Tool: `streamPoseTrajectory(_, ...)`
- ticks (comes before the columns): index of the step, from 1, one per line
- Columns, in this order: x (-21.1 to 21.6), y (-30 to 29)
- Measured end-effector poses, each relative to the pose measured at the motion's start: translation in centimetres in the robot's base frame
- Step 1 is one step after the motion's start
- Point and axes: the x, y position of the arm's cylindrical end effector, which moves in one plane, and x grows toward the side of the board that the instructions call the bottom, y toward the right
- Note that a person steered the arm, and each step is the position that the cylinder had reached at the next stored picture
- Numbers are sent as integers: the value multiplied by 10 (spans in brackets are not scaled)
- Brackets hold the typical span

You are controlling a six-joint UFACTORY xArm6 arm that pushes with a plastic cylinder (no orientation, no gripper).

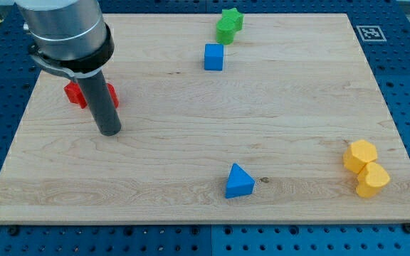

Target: Push the red circle slightly up

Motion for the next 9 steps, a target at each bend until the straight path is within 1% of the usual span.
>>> streamPoseTrajectory(1,-21,-12)
streamPoseTrajectory(5,-74,-18)
streamPoseTrajectory(6,-99,-26)
streamPoseTrajectory(7,-121,-50)
streamPoseTrajectory(8,-149,-59)
streamPoseTrajectory(9,-167,-54)
